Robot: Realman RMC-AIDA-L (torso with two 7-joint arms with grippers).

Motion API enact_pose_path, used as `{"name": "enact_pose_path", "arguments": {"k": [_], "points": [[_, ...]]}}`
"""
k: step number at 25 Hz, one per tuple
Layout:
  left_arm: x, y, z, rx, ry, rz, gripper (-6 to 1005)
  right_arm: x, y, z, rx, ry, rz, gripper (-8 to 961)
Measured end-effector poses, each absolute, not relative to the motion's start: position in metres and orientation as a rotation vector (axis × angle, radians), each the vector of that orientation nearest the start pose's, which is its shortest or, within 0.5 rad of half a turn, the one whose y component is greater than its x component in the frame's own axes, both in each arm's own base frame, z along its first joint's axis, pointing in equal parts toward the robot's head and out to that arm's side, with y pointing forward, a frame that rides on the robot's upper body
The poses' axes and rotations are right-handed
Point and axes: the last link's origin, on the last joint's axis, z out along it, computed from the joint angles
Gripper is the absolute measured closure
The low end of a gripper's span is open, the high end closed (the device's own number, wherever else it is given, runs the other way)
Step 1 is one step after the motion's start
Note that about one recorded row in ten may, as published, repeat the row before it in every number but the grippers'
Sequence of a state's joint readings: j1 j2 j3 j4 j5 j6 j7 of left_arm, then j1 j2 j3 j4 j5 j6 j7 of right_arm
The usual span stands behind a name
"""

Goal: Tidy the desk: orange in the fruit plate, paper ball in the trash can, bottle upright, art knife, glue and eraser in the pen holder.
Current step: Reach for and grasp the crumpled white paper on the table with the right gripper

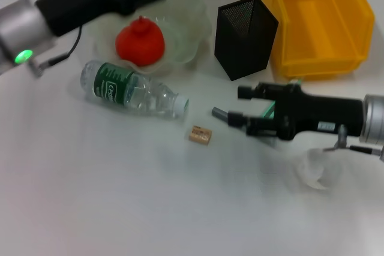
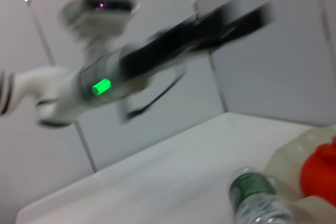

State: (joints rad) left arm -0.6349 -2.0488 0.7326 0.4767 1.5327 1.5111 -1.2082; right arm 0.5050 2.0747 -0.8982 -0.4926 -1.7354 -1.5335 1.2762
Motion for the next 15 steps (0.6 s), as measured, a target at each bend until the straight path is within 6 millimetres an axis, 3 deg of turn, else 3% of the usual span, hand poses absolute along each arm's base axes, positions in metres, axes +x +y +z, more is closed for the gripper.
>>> {"name": "enact_pose_path", "arguments": {"k": [4,7,11,15], "points": [[-0.224,0.333,0.026,-2.662,-0.409,-1.127,215,0.245,0.321,-0.016,-2.719,0.691,0.948,230],[-0.243,0.309,0.024,-2.791,-0.434,-1.045,166,0.235,0.327,0.002,-2.793,0.709,0.870,231],[-0.258,0.294,0.017,-2.874,-0.477,-0.943,133,0.222,0.331,0.021,-2.944,0.780,0.579,231],[-0.264,0.290,0.009,-2.906,-0.502,-0.874,133,0.217,0.335,0.034,-3.031,0.882,0.126,231]]}}
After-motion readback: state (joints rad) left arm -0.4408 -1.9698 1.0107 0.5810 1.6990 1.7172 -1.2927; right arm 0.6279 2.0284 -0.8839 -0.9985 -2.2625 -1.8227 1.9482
